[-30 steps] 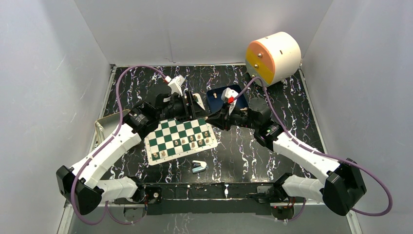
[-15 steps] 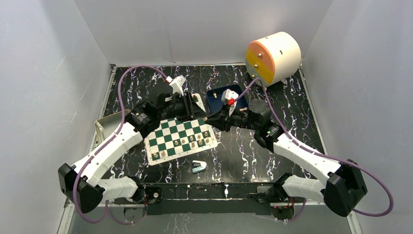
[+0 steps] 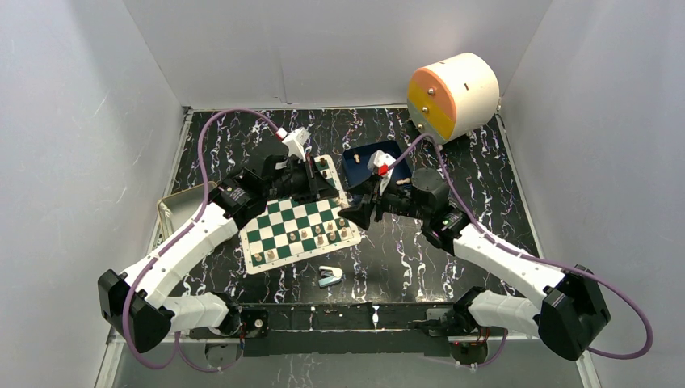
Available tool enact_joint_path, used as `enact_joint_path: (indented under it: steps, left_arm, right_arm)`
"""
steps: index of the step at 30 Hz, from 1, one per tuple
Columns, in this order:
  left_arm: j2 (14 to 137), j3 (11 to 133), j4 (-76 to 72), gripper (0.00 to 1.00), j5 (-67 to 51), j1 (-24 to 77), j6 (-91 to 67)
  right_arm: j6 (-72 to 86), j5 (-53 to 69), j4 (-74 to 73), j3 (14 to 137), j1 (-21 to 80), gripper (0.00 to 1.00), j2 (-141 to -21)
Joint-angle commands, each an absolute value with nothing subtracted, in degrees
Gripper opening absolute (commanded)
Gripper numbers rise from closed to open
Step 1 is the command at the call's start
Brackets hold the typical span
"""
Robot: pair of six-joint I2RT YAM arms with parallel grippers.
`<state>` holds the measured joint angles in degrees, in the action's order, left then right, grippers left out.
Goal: Set up the chess pieces on the board
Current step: Place the chess piece on the chessboard.
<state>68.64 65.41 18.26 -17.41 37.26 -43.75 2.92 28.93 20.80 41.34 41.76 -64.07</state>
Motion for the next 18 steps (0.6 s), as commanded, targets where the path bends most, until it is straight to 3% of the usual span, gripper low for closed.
enact_joint_path:
  steps: [1, 3, 12, 18]
  left_arm:
    - [67.4, 67.0, 23.1, 0.00, -11.5, 37.4, -37.2]
    - [66.5, 66.9, 24.7, 0.00, -8.0, 37.4, -34.9]
    - [61.3, 63.0, 30.4, 0.00, 15.6, 37.4, -25.6]
    - [60.6, 60.2, 31.8, 0.00, 20.8, 37.4, -24.5]
  right_arm:
    - [4.7, 24.2, 21.7, 41.0, 41.9, 0.95, -59.6]
    - [5.5, 23.8, 21.4, 40.0, 41.9, 0.99, -57.7]
    - [10.8, 19.6, 14.2, 39.6, 41.9, 0.99, -53.7]
    - [11.6, 18.3, 13.3, 38.0, 41.8, 0.99, -52.2]
